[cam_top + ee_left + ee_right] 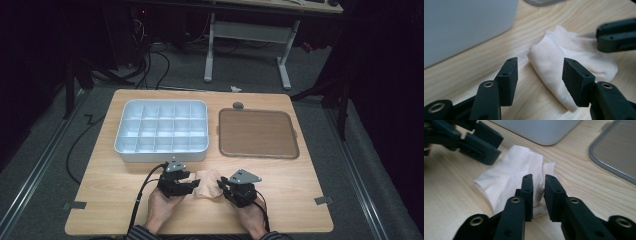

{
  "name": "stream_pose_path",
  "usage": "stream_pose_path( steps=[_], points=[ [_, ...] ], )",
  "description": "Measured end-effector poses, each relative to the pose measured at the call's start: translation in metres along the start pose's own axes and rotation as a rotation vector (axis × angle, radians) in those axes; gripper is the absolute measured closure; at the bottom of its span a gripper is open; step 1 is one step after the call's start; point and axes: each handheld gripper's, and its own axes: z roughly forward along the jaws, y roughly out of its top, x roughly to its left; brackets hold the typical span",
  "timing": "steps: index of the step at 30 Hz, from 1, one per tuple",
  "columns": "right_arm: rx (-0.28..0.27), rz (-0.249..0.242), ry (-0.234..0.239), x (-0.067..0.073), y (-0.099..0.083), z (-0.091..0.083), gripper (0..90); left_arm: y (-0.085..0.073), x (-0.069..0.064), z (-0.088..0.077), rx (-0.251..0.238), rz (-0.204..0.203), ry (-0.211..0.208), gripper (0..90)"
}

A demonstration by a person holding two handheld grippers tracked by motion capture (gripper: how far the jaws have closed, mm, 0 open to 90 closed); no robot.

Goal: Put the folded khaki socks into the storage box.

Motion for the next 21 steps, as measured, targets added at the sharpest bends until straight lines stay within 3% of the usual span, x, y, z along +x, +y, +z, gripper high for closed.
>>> stream_pose_path(
  steps=[4,9,14,21],
  points=[
    [-0.004,-0.021,0.031,0.007,0.005,-0.007,86.5,0.01,0.005,-0.001,0.003,-0.019,0.004,46.2],
    [-0.007,-0.041,0.072,0.019,0.011,-0.008,87.7,0.011,0.013,0.005,0.015,-0.072,-0.013,45.5],
    [0.025,-0.051,0.073,0.025,0.009,0.001,88.0,0.01,0.015,0.011,0.034,-0.099,-0.028,45.6],
    [0.081,-0.043,0.064,0.022,-0.005,0.013,89.2,0.009,0.014,0.017,0.047,-0.106,-0.043,47.5]
  ],
)
